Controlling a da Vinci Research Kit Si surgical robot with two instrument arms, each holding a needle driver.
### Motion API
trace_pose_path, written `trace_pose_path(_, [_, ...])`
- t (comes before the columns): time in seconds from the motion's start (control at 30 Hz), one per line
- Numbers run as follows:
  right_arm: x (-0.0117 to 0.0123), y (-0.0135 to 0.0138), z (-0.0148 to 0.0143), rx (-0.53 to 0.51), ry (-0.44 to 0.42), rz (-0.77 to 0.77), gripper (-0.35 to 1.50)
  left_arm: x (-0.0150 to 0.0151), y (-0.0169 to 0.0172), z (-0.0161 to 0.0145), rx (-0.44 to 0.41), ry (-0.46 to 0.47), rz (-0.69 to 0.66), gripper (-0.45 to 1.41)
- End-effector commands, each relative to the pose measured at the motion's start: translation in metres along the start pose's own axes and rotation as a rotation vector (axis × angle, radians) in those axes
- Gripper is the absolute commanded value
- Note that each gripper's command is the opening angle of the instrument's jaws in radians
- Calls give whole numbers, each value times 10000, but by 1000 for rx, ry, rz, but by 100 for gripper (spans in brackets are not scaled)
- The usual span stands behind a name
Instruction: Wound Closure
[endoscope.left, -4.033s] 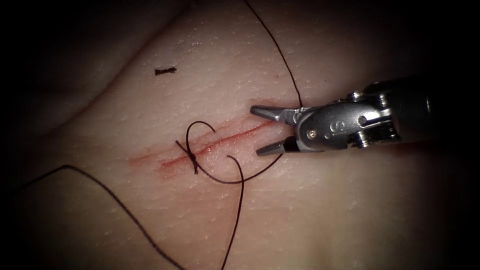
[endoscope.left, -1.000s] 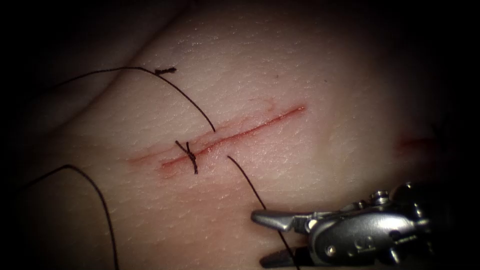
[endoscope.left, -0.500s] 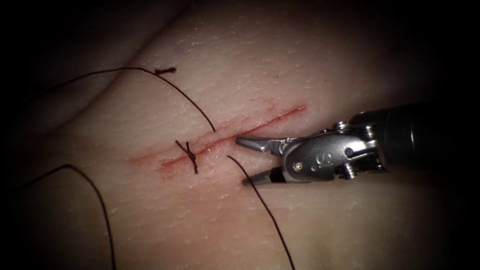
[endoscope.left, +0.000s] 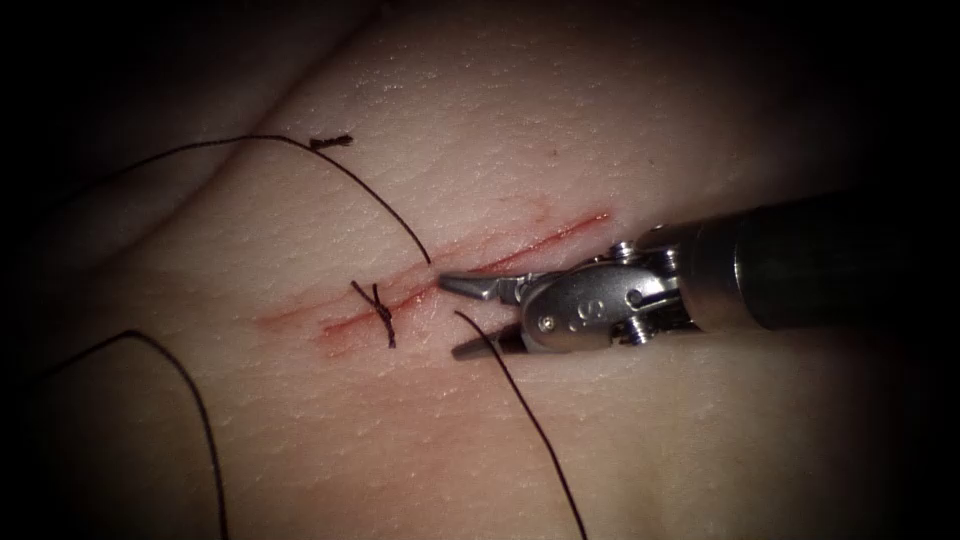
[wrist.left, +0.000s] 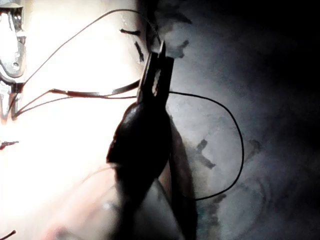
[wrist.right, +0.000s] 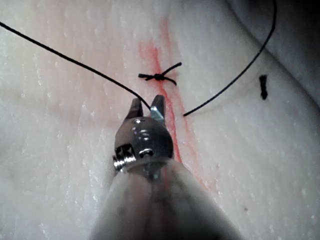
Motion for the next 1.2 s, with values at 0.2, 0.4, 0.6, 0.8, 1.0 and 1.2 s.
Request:
trace_pose_path(0.2, [13, -11, -1, 2, 17, -1, -35, -5, 6, 7, -1, 0, -4, -45])
trace_pose_path(0.4, [68, -33, -26, 15, 39, -27, -35, -5, 5, 7, -1, 1, -4, -45])
trace_pose_path(0.6, [107, -45, -49, 28, 55, -43, -35, -7, 4, 8, 0, 1, -4, -45])
trace_pose_path(0.8, [132, -67, -56, 43, 69, -60, -35, -7, 4, 8, 0, 1, -3, -45])
trace_pose_path(1.0, [147, -91, -69, 73, 65, -79, -35, -8, 3, 8, 0, 1, -4, -45])
trace_pose_path(1.2, [163, -124, -88, 98, 67, -97, -35, -10, 2, 8, 0, 1, 2, -45])
